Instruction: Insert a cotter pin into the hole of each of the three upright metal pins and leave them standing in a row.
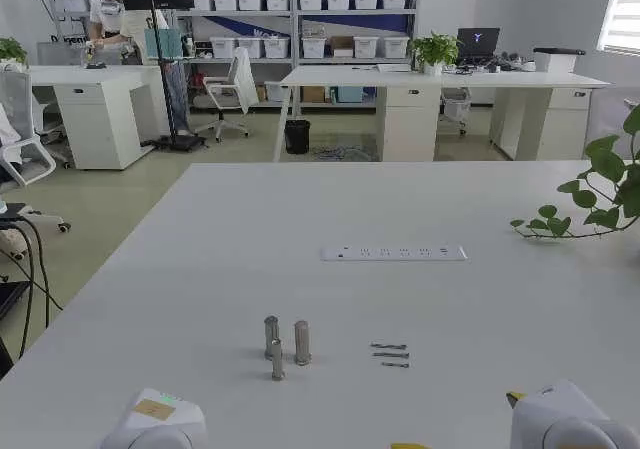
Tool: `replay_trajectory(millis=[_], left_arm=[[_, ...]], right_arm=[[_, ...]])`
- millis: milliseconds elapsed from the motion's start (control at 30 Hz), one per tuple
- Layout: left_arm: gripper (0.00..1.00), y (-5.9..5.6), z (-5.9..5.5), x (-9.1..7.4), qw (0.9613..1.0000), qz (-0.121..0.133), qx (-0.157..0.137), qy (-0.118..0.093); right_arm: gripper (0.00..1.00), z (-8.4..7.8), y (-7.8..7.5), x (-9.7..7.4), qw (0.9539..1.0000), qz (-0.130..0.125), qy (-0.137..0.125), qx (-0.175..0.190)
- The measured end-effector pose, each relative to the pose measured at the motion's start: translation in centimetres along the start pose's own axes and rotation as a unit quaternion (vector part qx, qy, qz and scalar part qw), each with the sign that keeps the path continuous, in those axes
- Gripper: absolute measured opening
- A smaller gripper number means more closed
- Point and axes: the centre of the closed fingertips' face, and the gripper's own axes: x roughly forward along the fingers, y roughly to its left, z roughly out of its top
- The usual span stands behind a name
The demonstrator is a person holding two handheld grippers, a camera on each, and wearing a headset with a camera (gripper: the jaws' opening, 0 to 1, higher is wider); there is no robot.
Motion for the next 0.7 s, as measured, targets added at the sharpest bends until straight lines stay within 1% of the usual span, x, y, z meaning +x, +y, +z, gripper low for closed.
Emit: replay_trajectory(millis=[367, 700], left_arm=[[0.91, -0.37, -0.03, 0.06, 0.9998, -0.004, 0.018, 0.003], [0.91, -0.17, -0.19, 0.04, 0.9999, -0.002, 0.011, 0.006]], right_arm=[[0.83, -0.34, -0.35, -0.12, 0.9999, -0.006, 0.009, 0.007], [0.83, -0.39, -0.27, -0.11, 0.9999, -0.005, 0.011, 0.007]])
